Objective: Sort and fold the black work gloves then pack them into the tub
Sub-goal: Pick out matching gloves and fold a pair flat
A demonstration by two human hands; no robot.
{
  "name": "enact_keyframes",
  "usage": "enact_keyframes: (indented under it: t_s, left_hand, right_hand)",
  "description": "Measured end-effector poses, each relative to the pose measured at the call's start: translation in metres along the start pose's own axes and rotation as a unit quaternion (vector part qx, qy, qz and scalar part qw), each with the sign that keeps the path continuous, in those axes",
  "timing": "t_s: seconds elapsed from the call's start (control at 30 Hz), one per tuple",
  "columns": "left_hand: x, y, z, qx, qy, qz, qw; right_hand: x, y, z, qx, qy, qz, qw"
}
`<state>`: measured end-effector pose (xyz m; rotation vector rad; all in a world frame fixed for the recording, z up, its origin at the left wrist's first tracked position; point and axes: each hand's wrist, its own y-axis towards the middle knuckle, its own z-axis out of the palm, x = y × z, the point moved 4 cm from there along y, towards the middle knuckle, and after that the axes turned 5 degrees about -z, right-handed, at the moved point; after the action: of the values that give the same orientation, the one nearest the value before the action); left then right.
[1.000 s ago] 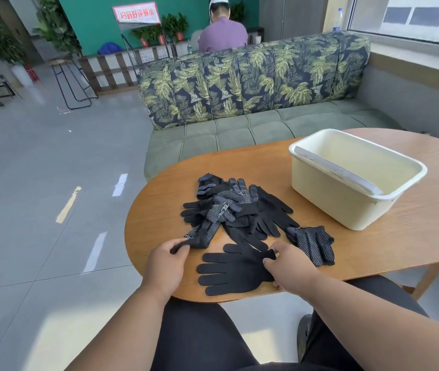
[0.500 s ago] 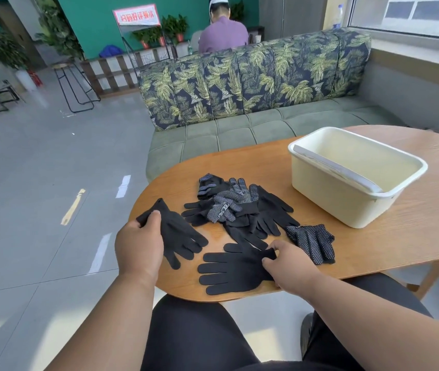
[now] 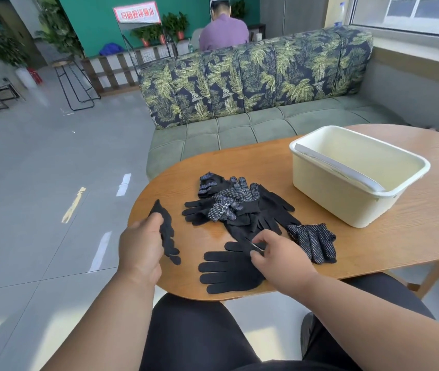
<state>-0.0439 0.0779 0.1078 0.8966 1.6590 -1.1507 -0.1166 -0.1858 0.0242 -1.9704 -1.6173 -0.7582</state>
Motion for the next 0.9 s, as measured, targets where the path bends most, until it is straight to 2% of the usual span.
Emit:
enact_keyframes:
  t_s: [0.1, 0.2, 0.37, 0.5, 0.63, 0.8, 0.9]
  left_hand:
    - [0.014, -0.019, 0.025, 0.045, 0.060, 0.026, 0.997]
    - [0.047, -0.040, 0.057, 0.106, 0.147, 0.031, 0.983]
    - [0.086, -0.057, 0.087, 0.241, 0.212, 0.023, 0.947]
    - [0.091, -0.059, 0.088, 0.303, 0.207, 0.009, 0.930]
    - [0.087, -0.050, 0.076, 0.290, 0.206, 0.018, 0.935]
    - [0.078, -0.018, 0.043, 0.165, 0.238, 0.076, 0.954]
    - [0.082, -0.006, 0.028, 0.131, 0.265, 0.096, 0.951]
  right_hand:
    - [0.002, 0.001, 0.008, 0.037, 0.155, 0.031, 0.987]
    - [0.007, -0.001, 0.012, 0.088, 0.287, 0.099, 0.949]
    - [0.005, -0.005, 0.012, 0.132, 0.296, 0.141, 0.935]
    - [-0.003, -0.004, 0.014, 0.123, 0.299, 0.169, 0.931]
    - [-0.004, 0.000, 0.009, 0.083, 0.283, 0.166, 0.941]
    - [-0.002, 0.006, -0.003, 0.094, 0.262, 0.143, 0.950]
    - [-0.006, 0.008, -0.007, 0.099, 0.257, 0.141, 0.951]
